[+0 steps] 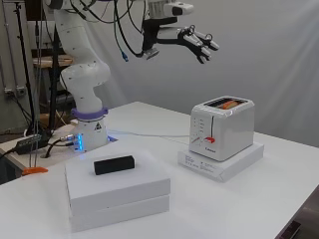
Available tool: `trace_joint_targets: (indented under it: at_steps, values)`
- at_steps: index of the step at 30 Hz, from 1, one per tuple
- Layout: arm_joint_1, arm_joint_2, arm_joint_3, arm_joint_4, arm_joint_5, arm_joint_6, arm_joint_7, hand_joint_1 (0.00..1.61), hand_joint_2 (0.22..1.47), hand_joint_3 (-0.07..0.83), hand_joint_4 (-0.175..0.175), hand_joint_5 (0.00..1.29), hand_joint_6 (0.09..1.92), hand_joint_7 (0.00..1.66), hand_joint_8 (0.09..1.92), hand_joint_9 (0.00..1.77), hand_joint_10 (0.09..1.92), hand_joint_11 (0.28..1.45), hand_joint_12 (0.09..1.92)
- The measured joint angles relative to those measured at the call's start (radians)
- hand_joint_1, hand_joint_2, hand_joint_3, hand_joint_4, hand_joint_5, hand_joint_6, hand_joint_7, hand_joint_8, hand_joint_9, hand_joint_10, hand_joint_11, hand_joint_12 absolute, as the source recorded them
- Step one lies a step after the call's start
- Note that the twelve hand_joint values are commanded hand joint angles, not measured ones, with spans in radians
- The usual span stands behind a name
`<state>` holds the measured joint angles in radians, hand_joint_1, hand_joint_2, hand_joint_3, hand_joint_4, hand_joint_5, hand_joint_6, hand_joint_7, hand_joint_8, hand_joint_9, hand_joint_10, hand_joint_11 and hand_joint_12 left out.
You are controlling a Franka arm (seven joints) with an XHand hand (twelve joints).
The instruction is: Teleoperate dual arm-hand system to toast a bread
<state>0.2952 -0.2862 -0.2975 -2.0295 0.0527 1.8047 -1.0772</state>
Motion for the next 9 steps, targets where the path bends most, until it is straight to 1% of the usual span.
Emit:
trace_joint_targets:
  at_steps: [2, 4, 6, 9]
  values:
    - [-0.009, -0.065, 0.038, -0.001, -0.084, -0.02, 0.069, 0.0, 1.07, -0.001, -0.102, 0.37, 0.09, 0.63, 0.09, 0.72, 0.09, 0.42, 0.09]
    - [-0.012, -0.081, 0.047, -0.001, -0.121, -0.039, 0.103, 0.0, 1.07, -0.002, -0.108, 0.35, 0.09, 0.56, 0.09, 0.66, 0.09, 0.4, 0.09]
    - [-0.013, -0.077, 0.052, -0.009, -0.126, -0.046, 0.092, 0.0, 1.07, -0.001, -0.113, 0.32, 0.09, 0.5, 0.09, 0.6, 0.09, 0.39, 0.09]
    - [-0.016, -0.033, 0.046, -0.001, -0.124, -0.056, 0.061, 0.0, 1.07, -0.001, -0.119, 0.28, 0.09, 0.47, 0.09, 0.57, 0.09, 0.38, 0.09]
